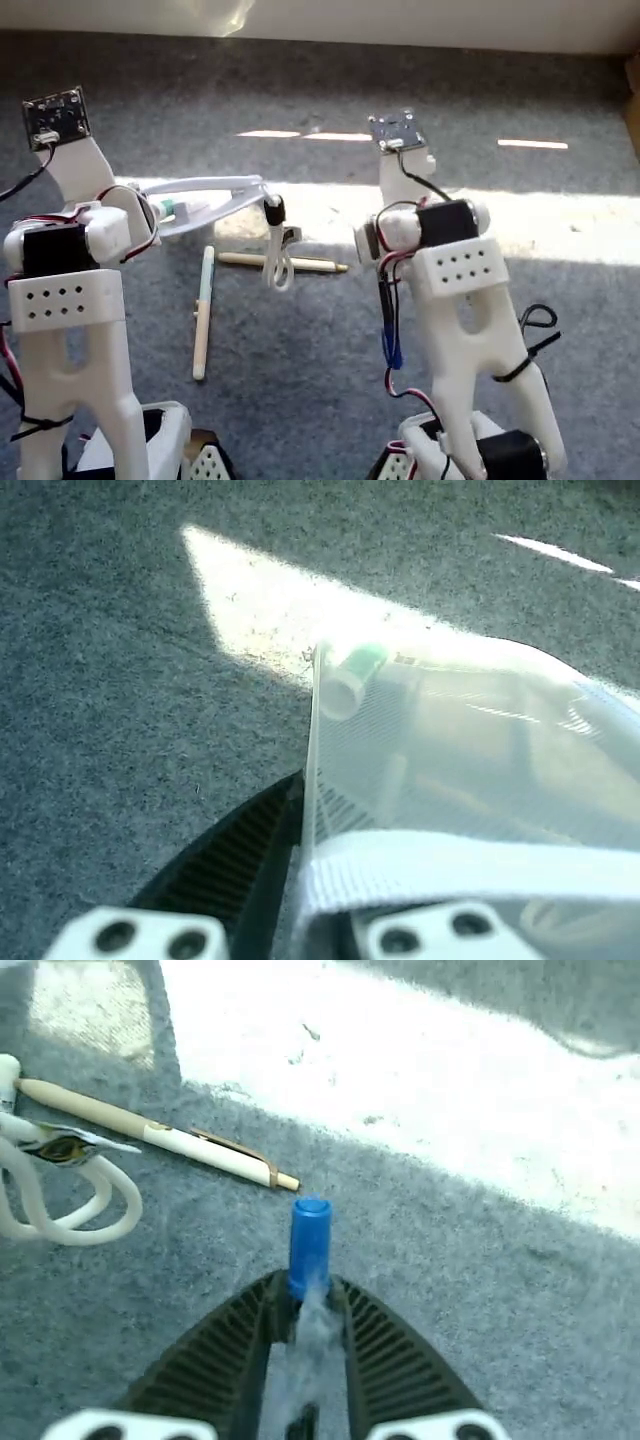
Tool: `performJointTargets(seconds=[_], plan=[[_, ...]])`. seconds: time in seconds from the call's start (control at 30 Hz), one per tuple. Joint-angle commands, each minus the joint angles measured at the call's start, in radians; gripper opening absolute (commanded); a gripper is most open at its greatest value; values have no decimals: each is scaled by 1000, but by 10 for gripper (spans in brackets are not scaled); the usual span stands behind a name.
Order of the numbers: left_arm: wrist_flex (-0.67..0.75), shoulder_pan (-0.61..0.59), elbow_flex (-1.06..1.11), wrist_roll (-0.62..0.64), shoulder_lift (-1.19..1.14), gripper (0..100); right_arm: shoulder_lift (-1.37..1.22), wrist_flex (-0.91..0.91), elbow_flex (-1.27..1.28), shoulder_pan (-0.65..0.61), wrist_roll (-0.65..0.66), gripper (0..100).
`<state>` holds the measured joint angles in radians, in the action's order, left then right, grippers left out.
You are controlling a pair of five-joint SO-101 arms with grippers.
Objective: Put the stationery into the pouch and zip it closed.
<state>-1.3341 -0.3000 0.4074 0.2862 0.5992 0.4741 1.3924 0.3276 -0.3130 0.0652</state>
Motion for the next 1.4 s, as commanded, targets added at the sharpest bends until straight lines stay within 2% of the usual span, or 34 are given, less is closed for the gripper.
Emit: performJointTargets(seconds=[0.0, 0.4, 1.27, 1.37], plan=[[14, -19, -2, 5, -2, 8, 125, 2, -27, -47, -9, 15], [14, -19, -2, 5, -2, 8, 286, -35, -30, -225, -9, 15], [14, -16, -5, 5, -2, 8, 437, -625, -30, -475, -9, 15], [14, -5, -13, -26, -2, 8, 437, -690, -30, -501, -9, 15]])
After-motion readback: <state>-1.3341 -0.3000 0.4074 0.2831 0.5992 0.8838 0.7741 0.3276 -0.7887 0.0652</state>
